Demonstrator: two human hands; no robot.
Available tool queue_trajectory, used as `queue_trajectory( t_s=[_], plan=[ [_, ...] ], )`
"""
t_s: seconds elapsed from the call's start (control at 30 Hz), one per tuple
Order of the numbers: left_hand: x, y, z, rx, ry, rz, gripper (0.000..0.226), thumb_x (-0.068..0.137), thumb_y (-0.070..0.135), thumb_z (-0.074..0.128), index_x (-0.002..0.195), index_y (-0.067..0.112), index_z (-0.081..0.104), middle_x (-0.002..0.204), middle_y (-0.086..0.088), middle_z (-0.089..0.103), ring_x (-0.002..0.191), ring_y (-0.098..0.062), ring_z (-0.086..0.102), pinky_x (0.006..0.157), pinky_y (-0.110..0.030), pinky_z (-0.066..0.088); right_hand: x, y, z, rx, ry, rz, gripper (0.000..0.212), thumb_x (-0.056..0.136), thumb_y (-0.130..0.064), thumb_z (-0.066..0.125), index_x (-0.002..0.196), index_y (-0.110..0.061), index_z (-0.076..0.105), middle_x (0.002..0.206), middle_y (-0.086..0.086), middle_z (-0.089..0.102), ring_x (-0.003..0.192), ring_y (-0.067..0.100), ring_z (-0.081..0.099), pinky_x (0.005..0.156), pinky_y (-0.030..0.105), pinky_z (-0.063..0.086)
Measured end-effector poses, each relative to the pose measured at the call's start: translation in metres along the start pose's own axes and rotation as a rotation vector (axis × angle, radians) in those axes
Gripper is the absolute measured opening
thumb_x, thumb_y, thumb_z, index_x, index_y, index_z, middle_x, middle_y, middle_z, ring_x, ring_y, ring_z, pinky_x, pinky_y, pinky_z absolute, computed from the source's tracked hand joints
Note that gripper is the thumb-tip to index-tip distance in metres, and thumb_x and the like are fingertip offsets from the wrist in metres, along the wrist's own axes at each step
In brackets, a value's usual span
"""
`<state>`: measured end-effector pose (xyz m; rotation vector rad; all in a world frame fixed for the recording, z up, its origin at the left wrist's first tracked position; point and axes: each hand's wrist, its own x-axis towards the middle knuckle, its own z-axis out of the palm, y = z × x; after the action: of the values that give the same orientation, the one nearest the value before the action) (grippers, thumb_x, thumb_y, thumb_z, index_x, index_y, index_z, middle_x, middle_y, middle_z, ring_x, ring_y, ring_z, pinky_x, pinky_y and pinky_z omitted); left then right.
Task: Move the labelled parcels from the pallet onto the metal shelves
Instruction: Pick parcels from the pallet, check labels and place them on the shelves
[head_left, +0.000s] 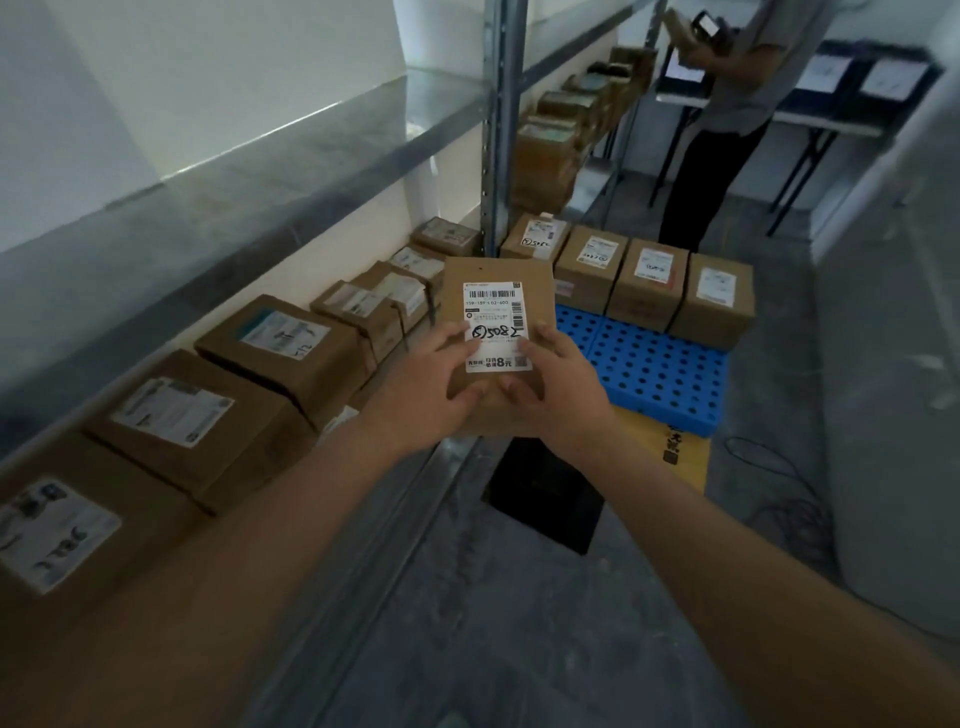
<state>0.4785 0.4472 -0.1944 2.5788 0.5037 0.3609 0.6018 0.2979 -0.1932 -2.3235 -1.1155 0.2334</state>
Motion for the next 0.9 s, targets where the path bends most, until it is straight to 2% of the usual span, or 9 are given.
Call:
queue_trajectory(
  t_s=[0.1,0.2,0.33,0.4,0.57,0.7,0.8,0.9],
  plan=[
    [0.026,-0.010,0.005,-0.001,-0.019,0.017,0.063,0.097,0.041,0.065,0.151,0.012,0.048,0.161,0.006,0.031,0.146,-0.014,0.031,0.116,-0.024,0.020,0.019,0.007,0.003,0.002,0.021,0.038,0.059,0.100,-0.038,0.061,0.151,-0.015,0.044,0.165,0.001,0.022,0.148,0.021,0.029,0.115,0.032,0.031],
    [0.052,-0.021,0.014,-0.050,-0.025,-0.001,0.062,0.095,0.039,0.069,0.148,0.013,0.052,0.160,0.006,0.034,0.146,-0.013,0.033,0.116,-0.023,0.020,0.039,0.016,0.007,0.005,0.011,0.080,0.059,0.100,-0.037,0.061,0.152,-0.016,0.043,0.166,0.001,0.021,0.148,0.020,0.028,0.116,0.031,0.029],
    [0.087,-0.032,0.031,-0.089,-0.074,-0.020,0.062,0.094,0.037,0.070,0.148,0.014,0.052,0.159,0.009,0.035,0.145,-0.012,0.034,0.122,-0.039,0.030,0.068,0.035,0.014,0.012,0.001,0.114,0.057,0.101,-0.036,0.060,0.151,-0.014,0.044,0.164,0.002,0.022,0.147,0.020,0.030,0.114,0.030,0.030],
    [0.107,-0.038,0.040,-0.094,-0.073,-0.029,0.061,0.093,0.036,0.071,0.148,0.015,0.053,0.158,0.010,0.036,0.144,-0.012,0.035,0.122,-0.041,0.032,0.087,0.047,0.019,0.019,-0.011,0.123,0.056,0.101,-0.036,0.059,0.151,-0.014,0.045,0.164,0.003,0.023,0.146,0.020,0.031,0.114,0.029,0.031],
    [0.160,-0.053,0.071,-0.108,-0.084,-0.085,0.060,0.093,0.031,0.073,0.147,0.014,0.053,0.158,0.008,0.037,0.145,-0.012,0.034,0.122,-0.034,0.028,0.139,0.087,0.031,0.037,-0.051,0.113,0.055,0.102,-0.036,0.058,0.151,-0.015,0.044,0.164,0.001,0.022,0.146,0.020,0.030,0.118,0.031,0.028],
    [0.197,-0.066,0.091,-0.121,-0.109,-0.143,0.060,0.095,0.031,0.071,0.150,0.016,0.051,0.160,0.010,0.033,0.145,-0.008,0.031,0.114,-0.021,0.022,0.179,0.114,0.038,0.055,-0.103,0.083,0.055,0.101,-0.036,0.058,0.149,-0.014,0.045,0.163,0.002,0.024,0.144,0.020,0.033,0.119,0.035,0.033],
    [0.219,-0.078,0.104,-0.131,-0.109,-0.169,0.060,0.095,0.030,0.071,0.149,0.016,0.051,0.160,0.010,0.033,0.144,-0.006,0.030,0.117,-0.023,0.023,0.206,0.129,0.044,0.051,-0.132,0.067,0.054,0.102,-0.035,0.058,0.149,-0.014,0.046,0.162,0.002,0.025,0.141,0.017,0.036,0.114,0.027,0.034],
    [0.240,-0.092,0.114,-0.153,-0.140,-0.164,0.061,0.093,0.028,0.073,0.149,0.016,0.052,0.159,0.011,0.034,0.138,0.003,0.028,0.111,-0.017,0.023,0.223,0.141,0.051,0.074,-0.180,0.056,0.050,0.103,-0.026,0.057,0.150,-0.012,0.044,0.159,-0.002,0.028,0.131,0.007,0.040,0.097,-0.002,0.027]
  ],
)
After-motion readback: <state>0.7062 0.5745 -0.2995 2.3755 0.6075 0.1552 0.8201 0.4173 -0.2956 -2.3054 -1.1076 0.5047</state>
